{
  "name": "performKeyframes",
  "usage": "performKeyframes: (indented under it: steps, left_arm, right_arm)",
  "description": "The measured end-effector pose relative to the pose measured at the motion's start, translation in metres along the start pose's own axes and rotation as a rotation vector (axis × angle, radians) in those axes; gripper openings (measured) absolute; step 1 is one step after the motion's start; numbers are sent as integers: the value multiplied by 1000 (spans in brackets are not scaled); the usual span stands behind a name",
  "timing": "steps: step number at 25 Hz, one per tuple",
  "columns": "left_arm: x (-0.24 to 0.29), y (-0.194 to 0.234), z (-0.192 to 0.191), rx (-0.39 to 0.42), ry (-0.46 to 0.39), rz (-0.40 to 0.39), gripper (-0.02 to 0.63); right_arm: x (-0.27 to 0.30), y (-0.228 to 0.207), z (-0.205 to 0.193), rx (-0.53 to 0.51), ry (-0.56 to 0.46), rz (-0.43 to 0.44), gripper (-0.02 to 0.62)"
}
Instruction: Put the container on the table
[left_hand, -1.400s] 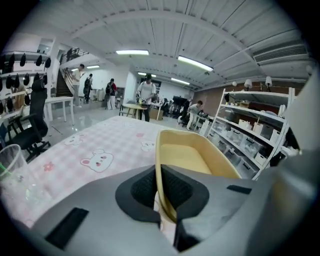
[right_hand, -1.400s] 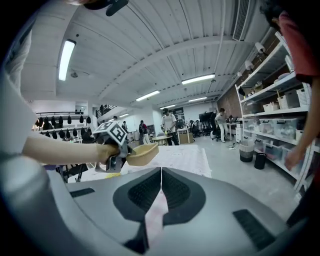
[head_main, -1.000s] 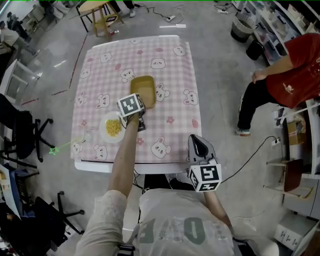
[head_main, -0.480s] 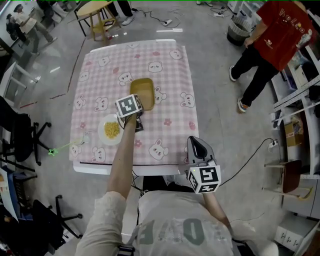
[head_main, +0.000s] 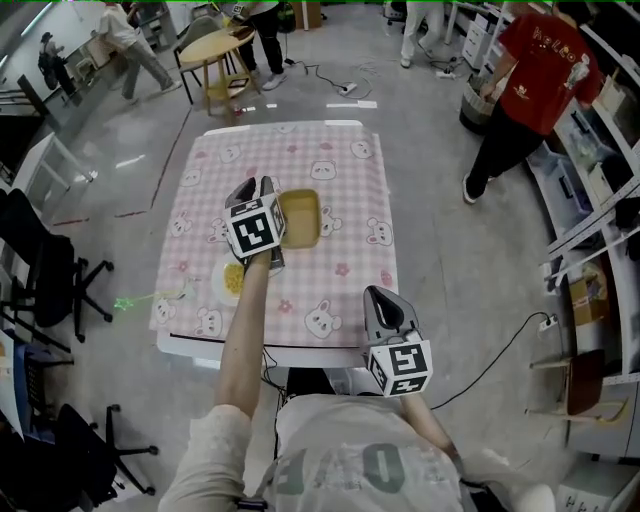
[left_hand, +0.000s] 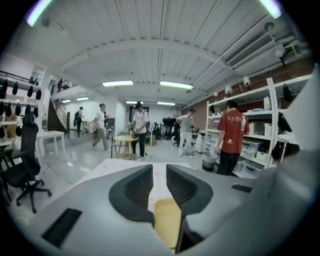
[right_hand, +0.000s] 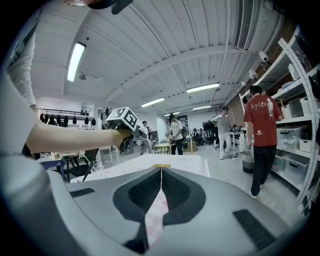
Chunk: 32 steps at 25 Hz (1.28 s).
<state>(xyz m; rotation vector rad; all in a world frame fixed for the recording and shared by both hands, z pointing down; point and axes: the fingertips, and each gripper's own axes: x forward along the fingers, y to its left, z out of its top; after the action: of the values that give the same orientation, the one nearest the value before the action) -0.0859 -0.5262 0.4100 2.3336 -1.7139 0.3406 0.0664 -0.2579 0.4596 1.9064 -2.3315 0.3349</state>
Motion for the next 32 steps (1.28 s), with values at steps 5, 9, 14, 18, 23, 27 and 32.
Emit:
performKeyframes:
  steps: [5,9,14,18,23,27,32]
  left_arm:
    - [-83,-27,57,29,-279,-38,35]
    - [-156,-54,57,85,-411,-62,31]
    - [-203,-71,23,170,-427,-44,28]
    - [-207,-68,-19,154,-364,-43,26]
    - [-202,-57,-56,131,-284,-30,26]
    - [-202,-51,-57,93,-284,-22,26]
    - [-200,-47,-60,94,-277,-13,26]
  right_arm:
    - [2,2,15,-20,-42,34,29]
    - [3,7,23,-46,-65,45,29]
    - [3,11,32,-72,-82,39,29]
    - [8,13,32,-72,-85,44,29]
    - [10,17,25,-71,-70,48,29]
    - [10,19,25,-66,-72,49,29]
    - [14,23,25,-67,-71,53,29]
